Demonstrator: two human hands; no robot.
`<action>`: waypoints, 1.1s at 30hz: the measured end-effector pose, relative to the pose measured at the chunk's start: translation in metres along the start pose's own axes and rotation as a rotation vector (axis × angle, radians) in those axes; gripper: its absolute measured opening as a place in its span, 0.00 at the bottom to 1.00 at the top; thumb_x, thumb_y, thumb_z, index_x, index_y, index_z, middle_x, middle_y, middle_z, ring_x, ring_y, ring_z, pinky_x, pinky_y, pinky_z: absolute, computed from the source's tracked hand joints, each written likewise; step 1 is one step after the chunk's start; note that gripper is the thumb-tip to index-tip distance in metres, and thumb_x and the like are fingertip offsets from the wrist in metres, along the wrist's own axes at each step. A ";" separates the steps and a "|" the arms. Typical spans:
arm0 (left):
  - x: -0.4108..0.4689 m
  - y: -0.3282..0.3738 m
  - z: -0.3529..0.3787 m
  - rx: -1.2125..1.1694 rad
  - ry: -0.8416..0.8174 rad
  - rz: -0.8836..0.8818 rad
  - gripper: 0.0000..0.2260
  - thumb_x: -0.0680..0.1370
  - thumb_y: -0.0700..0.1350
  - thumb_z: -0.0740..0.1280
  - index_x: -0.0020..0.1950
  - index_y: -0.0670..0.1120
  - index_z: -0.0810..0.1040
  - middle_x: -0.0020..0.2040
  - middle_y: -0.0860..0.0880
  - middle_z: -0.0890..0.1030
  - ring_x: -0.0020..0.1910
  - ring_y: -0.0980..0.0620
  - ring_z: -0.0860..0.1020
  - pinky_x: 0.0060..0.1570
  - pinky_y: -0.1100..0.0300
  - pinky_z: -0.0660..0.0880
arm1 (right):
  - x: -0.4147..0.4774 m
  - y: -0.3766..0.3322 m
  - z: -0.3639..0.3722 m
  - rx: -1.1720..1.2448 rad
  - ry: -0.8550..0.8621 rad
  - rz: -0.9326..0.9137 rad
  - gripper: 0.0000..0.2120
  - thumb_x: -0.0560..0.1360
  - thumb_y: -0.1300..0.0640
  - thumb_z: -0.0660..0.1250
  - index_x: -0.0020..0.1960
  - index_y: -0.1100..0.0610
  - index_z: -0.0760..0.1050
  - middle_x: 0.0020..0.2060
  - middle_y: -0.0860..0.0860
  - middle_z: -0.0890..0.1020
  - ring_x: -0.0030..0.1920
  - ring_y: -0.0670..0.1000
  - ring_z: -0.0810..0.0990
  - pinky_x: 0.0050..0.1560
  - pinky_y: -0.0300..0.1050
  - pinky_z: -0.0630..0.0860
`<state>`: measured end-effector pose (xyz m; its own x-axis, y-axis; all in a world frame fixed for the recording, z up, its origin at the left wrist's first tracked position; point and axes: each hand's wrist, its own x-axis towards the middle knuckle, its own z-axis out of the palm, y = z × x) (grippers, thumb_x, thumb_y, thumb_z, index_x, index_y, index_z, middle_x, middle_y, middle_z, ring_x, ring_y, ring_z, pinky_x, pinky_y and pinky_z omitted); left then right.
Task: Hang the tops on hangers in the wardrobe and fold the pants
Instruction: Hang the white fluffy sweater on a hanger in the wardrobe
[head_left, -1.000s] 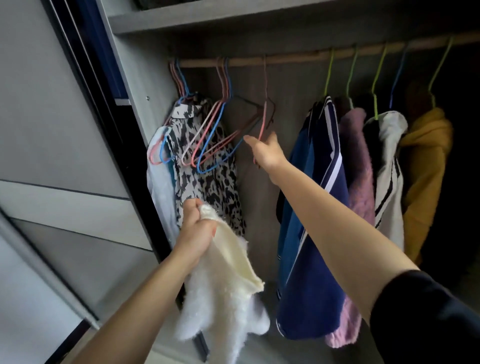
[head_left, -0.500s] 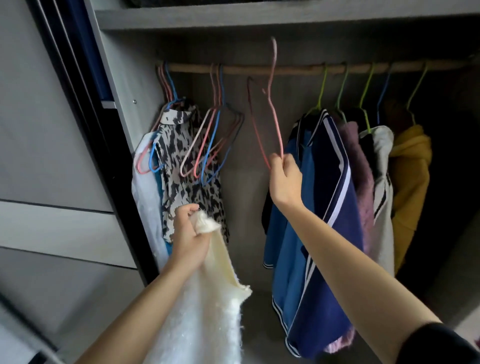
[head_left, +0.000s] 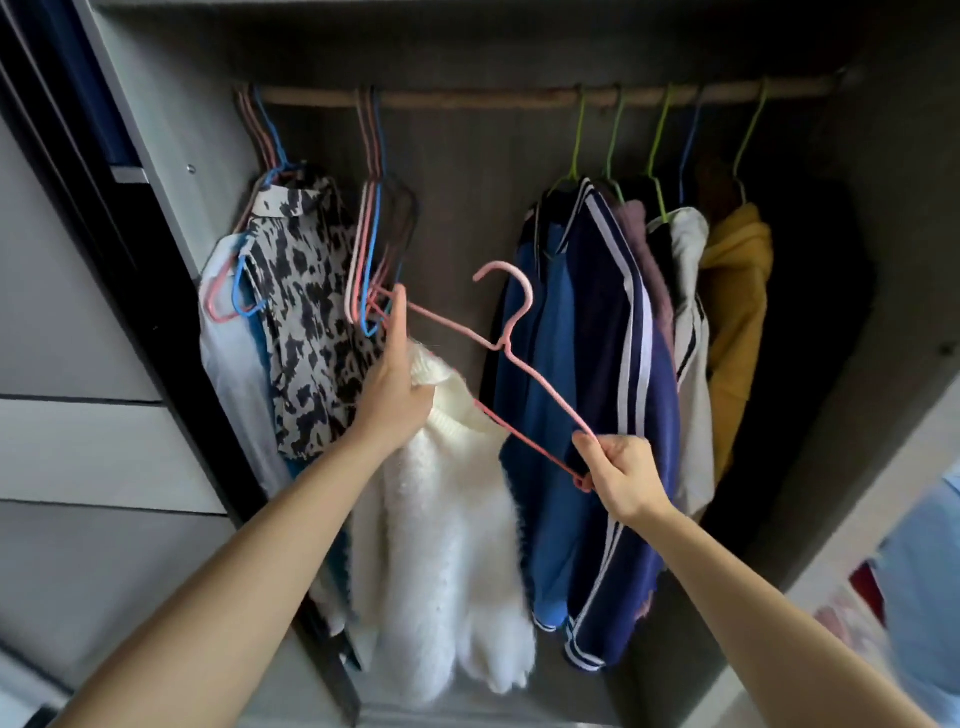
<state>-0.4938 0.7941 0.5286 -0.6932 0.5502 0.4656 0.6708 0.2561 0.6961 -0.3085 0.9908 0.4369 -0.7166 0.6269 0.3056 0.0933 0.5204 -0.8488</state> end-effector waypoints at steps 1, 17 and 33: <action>0.002 0.002 0.003 0.024 -0.025 0.004 0.45 0.72 0.30 0.61 0.79 0.64 0.48 0.67 0.58 0.71 0.44 0.54 0.77 0.36 0.60 0.71 | -0.004 0.002 -0.007 -0.037 -0.024 -0.022 0.28 0.76 0.38 0.58 0.31 0.61 0.68 0.23 0.58 0.76 0.28 0.62 0.78 0.30 0.52 0.73; -0.020 0.037 0.051 0.024 -0.112 0.054 0.26 0.75 0.36 0.67 0.71 0.49 0.63 0.53 0.50 0.75 0.47 0.51 0.75 0.37 0.65 0.66 | -0.012 -0.079 -0.009 0.098 -0.086 0.017 0.18 0.75 0.43 0.68 0.63 0.44 0.72 0.31 0.43 0.78 0.35 0.43 0.78 0.40 0.34 0.75; -0.092 -0.066 0.027 0.245 0.195 -0.343 0.08 0.74 0.36 0.70 0.36 0.43 0.75 0.33 0.49 0.78 0.34 0.47 0.73 0.33 0.57 0.62 | -0.066 -0.026 -0.039 -0.061 -0.200 0.088 0.18 0.83 0.48 0.61 0.39 0.41 0.84 0.27 0.50 0.76 0.29 0.46 0.70 0.36 0.37 0.70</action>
<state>-0.4670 0.7479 0.4252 -0.9067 0.2477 0.3414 0.4206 0.5901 0.6891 -0.2364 0.9588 0.4557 -0.8260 0.5472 0.1353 0.1986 0.5071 -0.8387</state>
